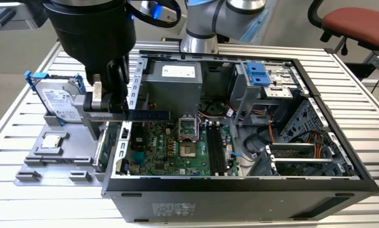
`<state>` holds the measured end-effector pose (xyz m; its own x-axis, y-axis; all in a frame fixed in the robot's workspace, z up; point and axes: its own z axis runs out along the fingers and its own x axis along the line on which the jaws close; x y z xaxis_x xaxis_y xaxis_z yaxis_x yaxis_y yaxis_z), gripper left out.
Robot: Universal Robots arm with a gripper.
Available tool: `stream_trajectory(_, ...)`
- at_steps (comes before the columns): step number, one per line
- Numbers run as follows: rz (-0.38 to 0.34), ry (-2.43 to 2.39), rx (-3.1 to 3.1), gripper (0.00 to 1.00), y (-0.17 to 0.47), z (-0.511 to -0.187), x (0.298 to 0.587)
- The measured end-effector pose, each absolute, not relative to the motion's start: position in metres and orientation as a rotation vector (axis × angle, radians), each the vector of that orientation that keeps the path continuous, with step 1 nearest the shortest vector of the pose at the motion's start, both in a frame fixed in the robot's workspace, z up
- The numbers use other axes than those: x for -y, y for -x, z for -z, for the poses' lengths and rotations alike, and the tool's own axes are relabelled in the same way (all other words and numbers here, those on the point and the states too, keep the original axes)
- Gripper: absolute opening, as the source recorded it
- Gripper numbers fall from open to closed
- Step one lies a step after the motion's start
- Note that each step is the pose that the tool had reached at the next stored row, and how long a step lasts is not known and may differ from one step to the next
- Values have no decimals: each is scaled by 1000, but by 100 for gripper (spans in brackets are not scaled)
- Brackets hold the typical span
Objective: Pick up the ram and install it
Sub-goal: 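Pick up the ram and move it above insertion slot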
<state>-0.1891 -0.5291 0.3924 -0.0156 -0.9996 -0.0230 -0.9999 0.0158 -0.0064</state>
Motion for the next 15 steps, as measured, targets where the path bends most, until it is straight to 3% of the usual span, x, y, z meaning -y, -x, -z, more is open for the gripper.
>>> stream_trajectory(15,-18,2189,-2224,0,150,-392,529)
